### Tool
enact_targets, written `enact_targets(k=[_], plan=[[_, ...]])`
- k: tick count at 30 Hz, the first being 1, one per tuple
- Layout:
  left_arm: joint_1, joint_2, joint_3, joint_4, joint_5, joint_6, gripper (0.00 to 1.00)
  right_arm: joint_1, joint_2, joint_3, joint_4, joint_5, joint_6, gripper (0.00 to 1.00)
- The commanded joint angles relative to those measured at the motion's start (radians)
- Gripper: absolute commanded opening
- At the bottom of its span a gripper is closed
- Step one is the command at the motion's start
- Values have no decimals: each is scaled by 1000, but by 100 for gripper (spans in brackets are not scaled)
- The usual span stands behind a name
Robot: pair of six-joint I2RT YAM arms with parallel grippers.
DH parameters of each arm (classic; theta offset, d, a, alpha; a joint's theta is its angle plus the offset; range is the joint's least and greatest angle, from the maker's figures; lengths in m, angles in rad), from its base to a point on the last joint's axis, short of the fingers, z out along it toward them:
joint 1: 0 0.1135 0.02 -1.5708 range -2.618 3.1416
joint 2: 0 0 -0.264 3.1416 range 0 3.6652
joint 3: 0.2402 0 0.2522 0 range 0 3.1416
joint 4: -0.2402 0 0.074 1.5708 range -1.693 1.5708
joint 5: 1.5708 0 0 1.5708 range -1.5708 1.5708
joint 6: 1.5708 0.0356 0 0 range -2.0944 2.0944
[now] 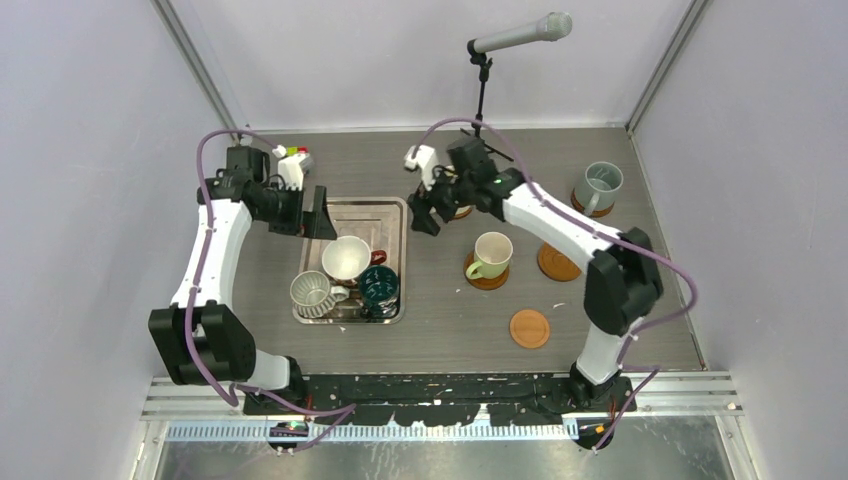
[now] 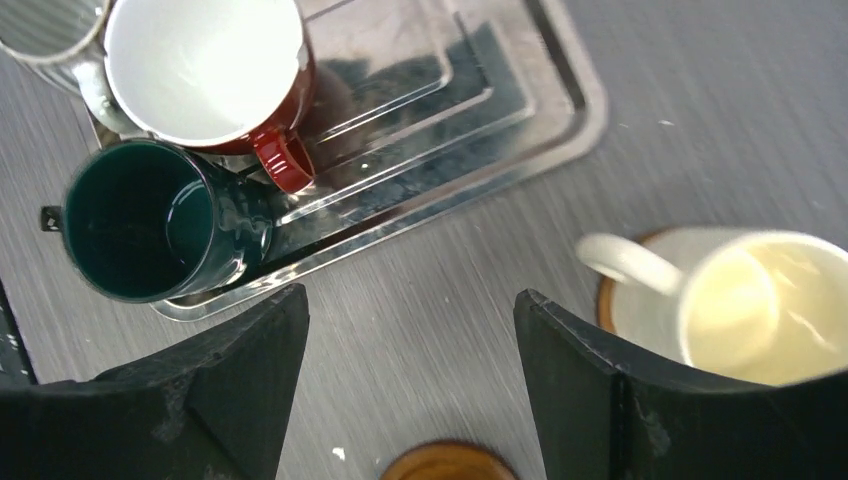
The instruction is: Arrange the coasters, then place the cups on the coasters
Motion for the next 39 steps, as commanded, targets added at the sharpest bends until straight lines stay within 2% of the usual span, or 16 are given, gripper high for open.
enact_targets(k=[1,9,18,27,32,39], plan=[[8,-4,-25,35,65,-51,97,46,100,100,48,-58,-148,79],[14,-1,-41,60,61,-80,97,138,301,260,-73,-79,-312,75],[19,3,-30,64,74,-94,97,198,388,351,-219,-83,-524,74],[30,-4,-35,73,52,-105,97,247,454,406,-248,-63,-585,73],[50,-24,-35,98,-36,-134,97,263,479,410,-246,-60,-602,66],[85,-44,-38,124,-51,-170,98,287,501,415,-227,-54,-599,59]])
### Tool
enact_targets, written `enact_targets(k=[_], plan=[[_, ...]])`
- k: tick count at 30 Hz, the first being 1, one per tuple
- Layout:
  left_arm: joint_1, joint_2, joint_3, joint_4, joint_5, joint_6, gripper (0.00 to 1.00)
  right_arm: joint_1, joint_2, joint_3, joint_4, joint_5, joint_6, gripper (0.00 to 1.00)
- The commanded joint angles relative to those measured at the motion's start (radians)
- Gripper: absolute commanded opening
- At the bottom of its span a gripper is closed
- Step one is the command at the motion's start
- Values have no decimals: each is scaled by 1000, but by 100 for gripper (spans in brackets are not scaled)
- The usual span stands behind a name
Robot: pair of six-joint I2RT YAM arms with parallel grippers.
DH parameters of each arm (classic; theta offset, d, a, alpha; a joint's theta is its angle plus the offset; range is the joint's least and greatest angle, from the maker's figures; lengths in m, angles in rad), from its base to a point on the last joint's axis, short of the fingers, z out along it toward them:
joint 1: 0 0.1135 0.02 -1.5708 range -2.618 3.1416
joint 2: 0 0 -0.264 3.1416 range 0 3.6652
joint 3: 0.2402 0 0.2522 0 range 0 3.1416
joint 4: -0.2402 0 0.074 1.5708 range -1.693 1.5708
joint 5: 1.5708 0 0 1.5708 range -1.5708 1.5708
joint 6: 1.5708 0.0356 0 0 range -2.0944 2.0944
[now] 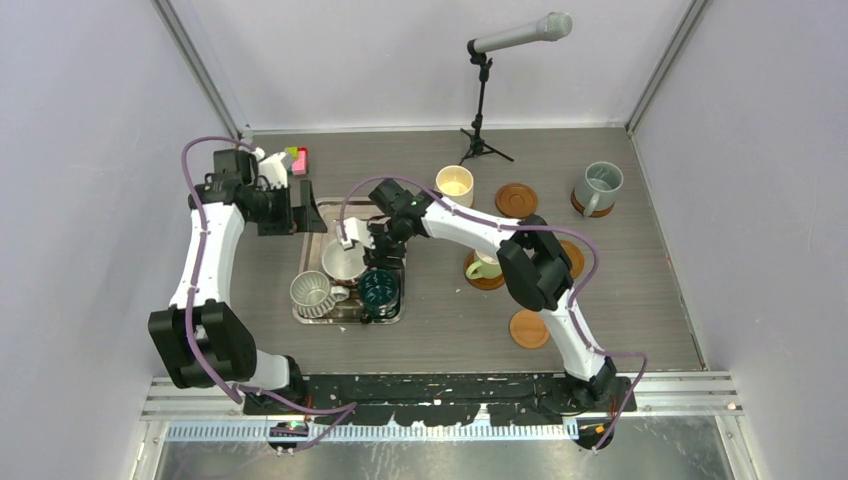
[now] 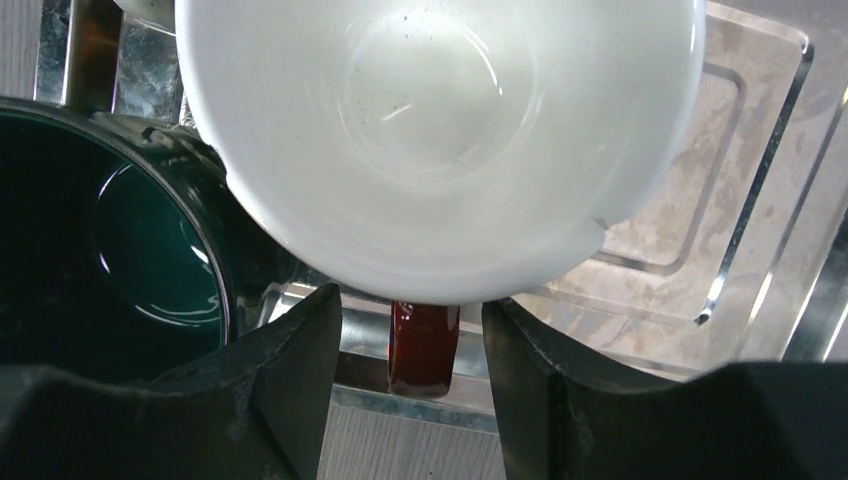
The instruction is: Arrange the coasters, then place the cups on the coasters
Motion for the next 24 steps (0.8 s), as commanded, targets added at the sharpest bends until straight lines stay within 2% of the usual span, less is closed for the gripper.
enact_targets(k=[1,6,10,14,17,24], plan=[[20,-42,6,50,-17,-34,98,24,2,45,18,-5,-15,58],[34,-43,4,52,-20,-39,98,36,11,57,29,1,-8,52],[43,-43,-1,54,-18,-40,98,38,18,61,35,3,2,40],[50,-42,-2,55,-10,-41,98,38,8,59,39,20,23,23],[52,-39,4,53,3,-41,98,39,-3,57,52,49,61,2],[58,-36,12,50,1,-45,98,27,-67,4,159,127,211,0]])
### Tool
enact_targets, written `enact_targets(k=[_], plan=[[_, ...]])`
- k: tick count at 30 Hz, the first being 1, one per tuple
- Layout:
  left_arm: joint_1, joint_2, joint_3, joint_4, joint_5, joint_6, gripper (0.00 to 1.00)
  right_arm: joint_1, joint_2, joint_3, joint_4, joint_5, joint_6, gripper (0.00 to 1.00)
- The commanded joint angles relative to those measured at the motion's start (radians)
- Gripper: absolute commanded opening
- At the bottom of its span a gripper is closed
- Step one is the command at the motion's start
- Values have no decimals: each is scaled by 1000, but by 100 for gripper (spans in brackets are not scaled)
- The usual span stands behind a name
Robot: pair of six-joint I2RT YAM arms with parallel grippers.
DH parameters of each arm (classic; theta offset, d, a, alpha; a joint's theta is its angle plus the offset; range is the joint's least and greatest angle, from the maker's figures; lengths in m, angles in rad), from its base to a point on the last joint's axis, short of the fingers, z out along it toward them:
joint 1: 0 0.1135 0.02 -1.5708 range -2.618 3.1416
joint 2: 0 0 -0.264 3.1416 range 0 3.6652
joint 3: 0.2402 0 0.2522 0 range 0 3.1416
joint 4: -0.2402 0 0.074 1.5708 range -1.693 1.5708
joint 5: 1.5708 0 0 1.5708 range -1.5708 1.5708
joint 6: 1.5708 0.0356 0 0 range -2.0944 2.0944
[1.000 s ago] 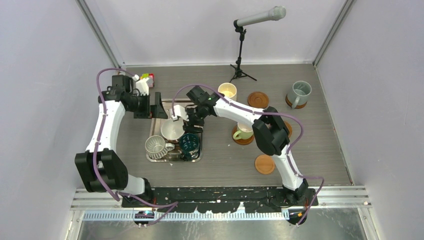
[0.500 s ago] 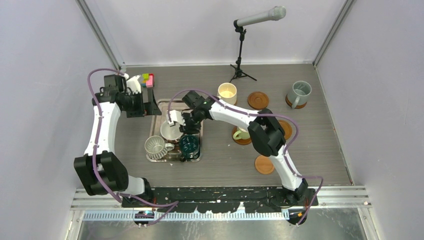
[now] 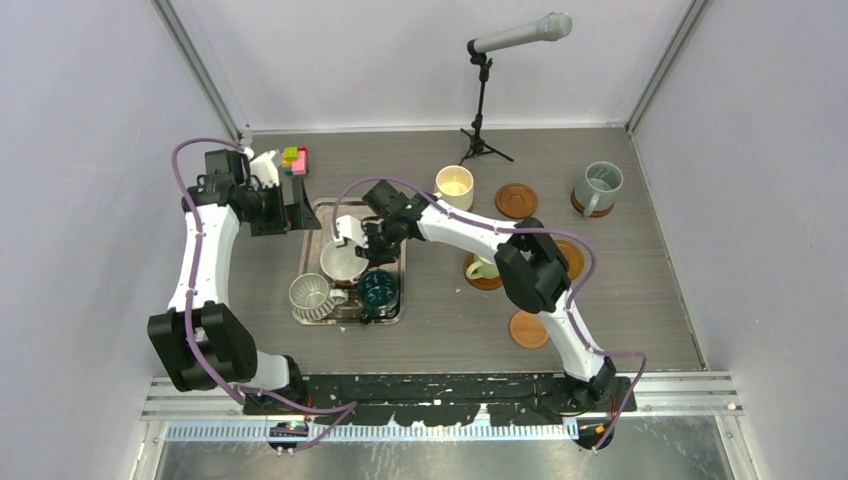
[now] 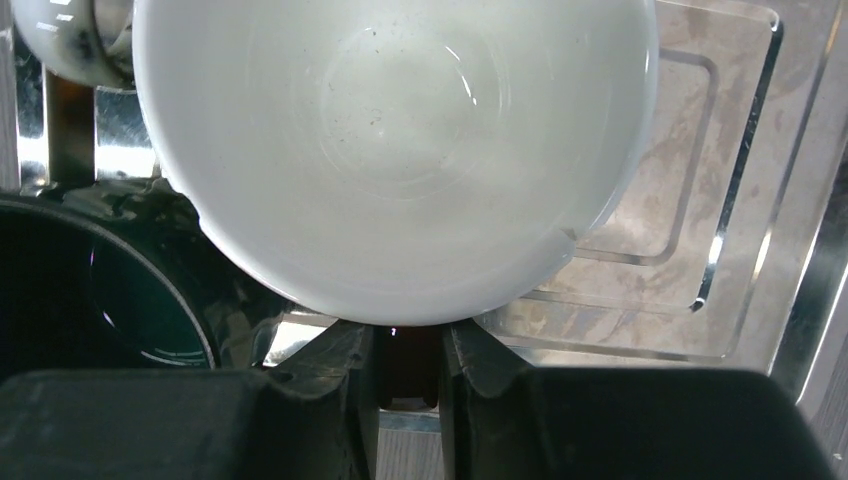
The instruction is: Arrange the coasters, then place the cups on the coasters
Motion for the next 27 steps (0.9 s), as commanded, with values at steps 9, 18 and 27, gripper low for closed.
enact_targets(k=[9,18,27], plan=[[32,-21,17,27,34,-7,99,-17,-150,-13,260,171,383,0],[48,-30,23,27,44,-39,99,-18,-198,-28,330,270,509,0],[59,-36,47,13,49,-36,99,-18,-258,45,231,266,607,0]])
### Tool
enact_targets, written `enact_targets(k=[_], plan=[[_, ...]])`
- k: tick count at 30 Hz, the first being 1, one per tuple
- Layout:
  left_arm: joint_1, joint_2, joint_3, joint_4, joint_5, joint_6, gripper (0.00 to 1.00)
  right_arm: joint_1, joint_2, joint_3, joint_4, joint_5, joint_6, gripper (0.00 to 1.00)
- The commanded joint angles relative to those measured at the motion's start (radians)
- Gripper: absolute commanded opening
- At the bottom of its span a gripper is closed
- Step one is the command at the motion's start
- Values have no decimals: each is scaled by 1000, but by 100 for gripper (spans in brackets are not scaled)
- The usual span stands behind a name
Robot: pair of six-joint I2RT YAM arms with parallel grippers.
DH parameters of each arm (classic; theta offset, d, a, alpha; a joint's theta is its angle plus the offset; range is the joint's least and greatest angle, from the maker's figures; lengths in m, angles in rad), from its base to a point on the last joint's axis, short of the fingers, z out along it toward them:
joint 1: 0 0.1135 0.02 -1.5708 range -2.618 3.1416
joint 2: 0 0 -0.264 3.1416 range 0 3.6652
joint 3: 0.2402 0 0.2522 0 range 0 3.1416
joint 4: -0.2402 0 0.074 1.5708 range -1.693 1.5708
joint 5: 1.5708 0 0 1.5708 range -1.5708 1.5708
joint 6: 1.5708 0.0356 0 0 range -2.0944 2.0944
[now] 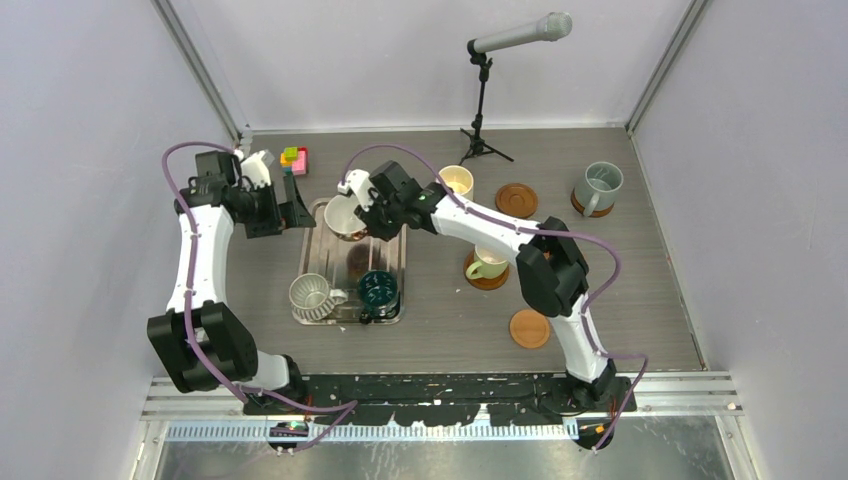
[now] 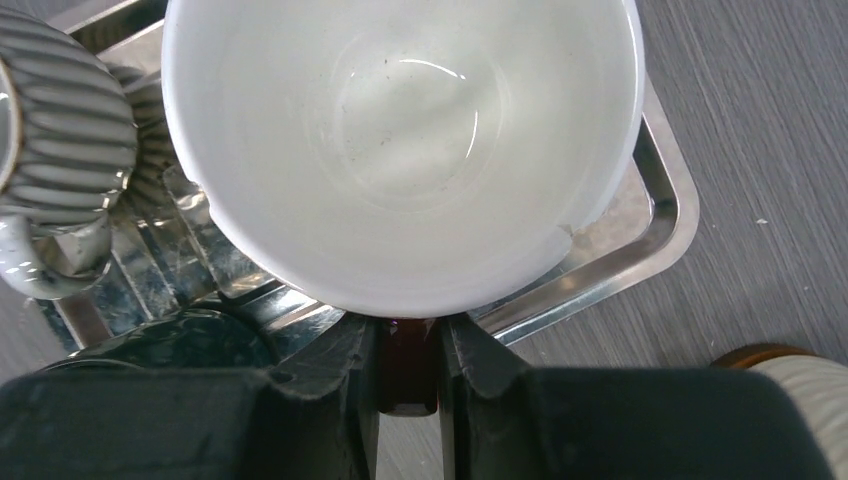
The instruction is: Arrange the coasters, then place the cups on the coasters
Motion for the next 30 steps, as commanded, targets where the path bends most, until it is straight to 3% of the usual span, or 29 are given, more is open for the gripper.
enact_targets(k=[1,10,18,30], plan=[[14,-35,52,13,28,-3,99,2,-165,89,40,3,75,0],[14,-33,79,2,57,-17,100,-36,-364,-20,-62,49,94,0],[14,-48,73,21,72,-57,100,-185,-549,-167,-83,111,164,0],[14,-49,68,47,108,-105,100,-386,-730,-395,-23,585,449,0]])
